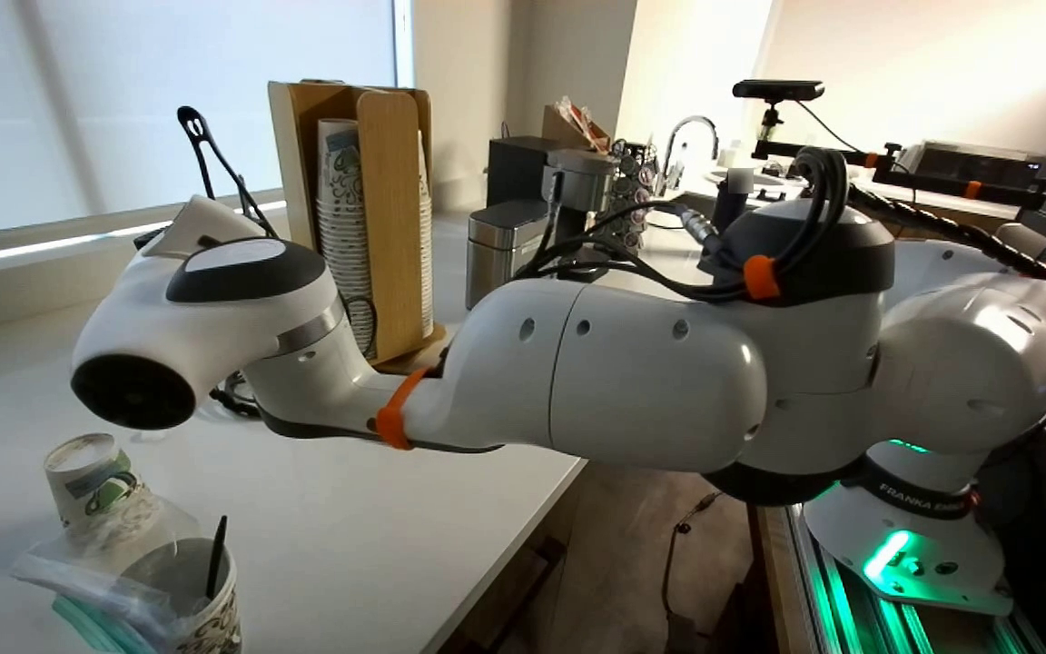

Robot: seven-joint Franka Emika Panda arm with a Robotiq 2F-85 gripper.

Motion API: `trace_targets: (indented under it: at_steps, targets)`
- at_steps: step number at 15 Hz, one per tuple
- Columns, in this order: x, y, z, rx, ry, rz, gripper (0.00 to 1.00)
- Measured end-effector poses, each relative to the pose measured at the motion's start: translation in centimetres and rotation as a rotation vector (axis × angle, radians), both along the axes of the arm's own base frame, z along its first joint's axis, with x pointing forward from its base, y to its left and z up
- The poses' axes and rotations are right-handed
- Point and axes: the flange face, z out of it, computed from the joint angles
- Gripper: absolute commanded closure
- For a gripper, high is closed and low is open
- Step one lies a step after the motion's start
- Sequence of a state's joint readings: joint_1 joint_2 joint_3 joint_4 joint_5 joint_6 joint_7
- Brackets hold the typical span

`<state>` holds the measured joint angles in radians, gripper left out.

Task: Hang the tongs on the rack

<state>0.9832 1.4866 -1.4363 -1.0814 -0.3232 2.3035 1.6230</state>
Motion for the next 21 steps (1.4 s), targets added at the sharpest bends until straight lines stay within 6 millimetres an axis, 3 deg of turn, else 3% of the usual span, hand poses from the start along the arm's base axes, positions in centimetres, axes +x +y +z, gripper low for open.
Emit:
trace_targets:
  at_steps: [10, 16, 17, 21]
  targets:
    - [-1.4, 1.2, -1.6, 0.053, -0.086, -0.087, 0.98]
    - [-0.8, -0.5, -3.9, 0.032, -0.093, -0.091, 0.98]
    - [-0.6, -0.9, -4.2, 0.021, -0.089, -0.092, 0.92]
    - [0.0, -1.9, -4.6, 0.003, -0.058, -0.100, 0.98]
